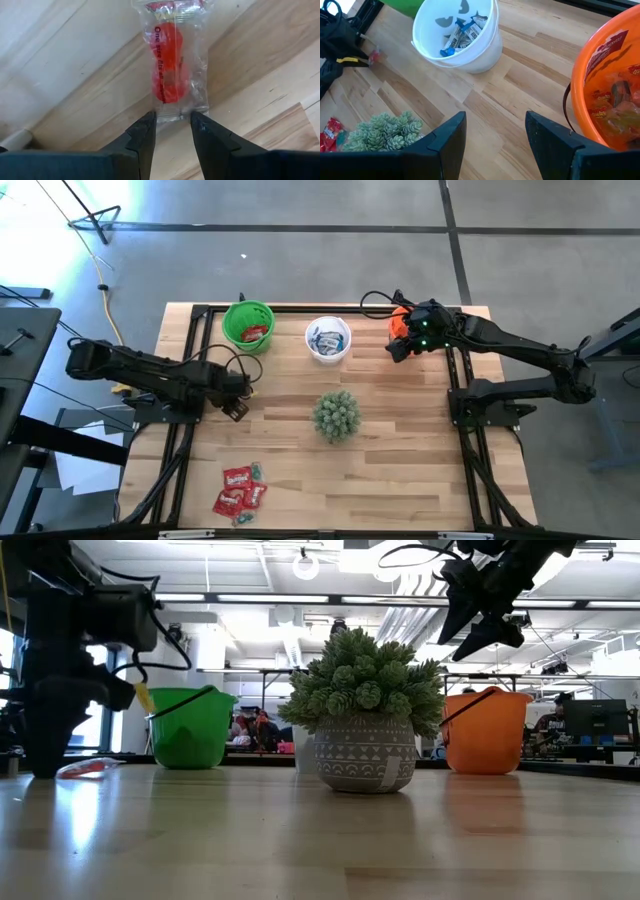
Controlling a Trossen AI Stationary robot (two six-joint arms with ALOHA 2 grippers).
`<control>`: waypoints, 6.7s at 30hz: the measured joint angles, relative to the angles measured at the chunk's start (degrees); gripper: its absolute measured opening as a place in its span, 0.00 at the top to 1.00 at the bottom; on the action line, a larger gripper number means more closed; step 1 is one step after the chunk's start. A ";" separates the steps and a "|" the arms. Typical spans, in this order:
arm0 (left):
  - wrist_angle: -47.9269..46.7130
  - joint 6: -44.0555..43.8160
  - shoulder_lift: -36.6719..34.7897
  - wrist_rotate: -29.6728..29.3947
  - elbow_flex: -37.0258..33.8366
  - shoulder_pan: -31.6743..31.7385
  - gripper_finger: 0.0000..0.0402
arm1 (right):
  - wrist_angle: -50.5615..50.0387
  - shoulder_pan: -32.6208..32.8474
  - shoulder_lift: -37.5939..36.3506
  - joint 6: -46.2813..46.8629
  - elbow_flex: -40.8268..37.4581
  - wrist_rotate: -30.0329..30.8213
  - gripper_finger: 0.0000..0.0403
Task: Sort candy
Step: Put the transparent candy into the orange bucket, then put the red candy into the green bucket
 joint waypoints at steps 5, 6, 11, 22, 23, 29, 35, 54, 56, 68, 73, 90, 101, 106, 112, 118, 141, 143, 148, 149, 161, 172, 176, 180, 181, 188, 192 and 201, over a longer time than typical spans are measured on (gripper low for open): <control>0.68 0.00 0.03 -1.09 -0.10 -0.07 0.71 | 0.02 0.00 0.00 0.00 0.00 0.00 0.51; 0.66 0.00 0.03 -1.19 -0.10 -0.07 0.71 | 0.07 0.00 0.00 0.00 0.00 0.00 0.51; 0.38 -0.91 0.03 -0.34 -0.04 -0.02 0.71 | 1.10 0.00 0.00 0.17 0.00 0.15 0.51; 1.45 -1.41 0.19 0.14 2.63 -0.02 0.71 | 2.88 0.00 0.00 0.20 0.00 0.11 0.51; 1.55 -1.40 0.19 0.13 2.84 -0.02 0.71 | 2.89 0.00 0.00 0.20 -0.01 0.11 0.51; 2.09 -1.42 0.19 0.10 3.18 -0.02 0.71 | 2.89 0.00 0.00 0.20 0.00 0.09 0.51; 6.50 -1.41 0.19 -2.33 3.20 -0.03 0.71 | 2.89 0.00 0.00 0.13 -0.01 0.06 0.51; 11.88 -1.24 3.15 -6.98 -1.54 0.50 0.71 | 2.79 0.02 0.00 -1.09 0.00 -0.04 0.51; 11.15 -1.35 3.60 -7.32 -1.52 0.46 0.71 | 2.73 0.02 0.00 -1.09 -0.02 -0.04 0.51; 9.07 -4.51 4.35 -5.68 2.66 0.54 0.98 | 2.69 0.00 0.00 -1.51 -0.02 2.21 0.51; 13.60 -3.91 4.43 -4.97 9.04 0.44 0.99 | 5.54 0.00 0.25 1.20 -0.02 2.43 0.51; 34.13 28.46 6.04 -15.16 39.45 8.68 1.00 | 60.28 6.85 20.11 6.36 -0.02 -3.72 0.51; 37.28 29.17 15.15 -14.30 41.30 8.81 1.00 | 70.98 9.55 22.60 6.61 -0.02 1.46 0.51; 42.43 30.06 17.24 -9.63 41.34 9.56 1.00 | 70.18 9.53 22.60 6.88 -0.02 1.79 0.51; 43.10 30.12 17.76 -9.02 41.34 10.36 1.00 | 69.90 9.53 22.60 6.88 -0.02 1.84 0.51; 44.73 30.19 17.78 -9.03 41.36 11.85 1.00 | 69.77 9.53 22.60 6.97 -0.02 1.85 0.51; 45.58 30.75 17.74 -9.00 41.38 12.07 0.93 | 69.72 8.90 22.60 5.55 -0.02 1.30 0.99; 45.32 32.73 17.74 -8.98 41.38 12.09 0.91 | 69.70 8.65 22.60 5.06 -0.02 1.25 0.99; 43.45 34.75 17.72 -9.02 41.47 12.11 0.84 | 68.49 7.40 22.30 4.32 -0.04 0.75 0.99; 42.86 34.75 17.72 -9.04 41.47 12.13 0.84 | 68.15 6.97 22.10 4.28 -0.04 0.86 0.99; 36.30 34.68 17.33 -9.07 41.38 12.15 0.81 | 45.18 0.03 13.32 0.67 0.00 1.92 1.00; 29.24 31.55 17.33 -9.00 41.38 12.09 0.81 | 2.68 -8.46 -2.74 -0.62 0.00 15.20 1.00; 29.36 31.52 17.34 -9.00 41.38 12.09 0.81 | -7.61 -11.08 -5.19 0.42 0.00 16.76 0.99; 29.55 29.24 17.33 -10.07 41.38 12.07 0.81 | -12.41 -12.51 -4.80 0.02 -0.02 16.76 0.92; 29.55 29.12 17.34 -10.09 41.38 12.07 0.81 | -12.44 -12.62 -4.67 -0.46 -0.02 16.76 0.88; 29.57 29.05 17.32 -10.11 41.38 12.11 0.81 | -9.81 -13.29 -4.54 -4.90 -0.02 20.35 0.66; 28.48 28.06 17.30 -8.40 41.38 12.09 0.81 | -8.35 -13.29 -4.52 -4.52 -0.02 19.99 0.59; 4.39 26.70 17.28 13.01 41.38 11.96 0.81 | -2.06 -10.19 -4.48 4.27 -0.02 1.16 0.58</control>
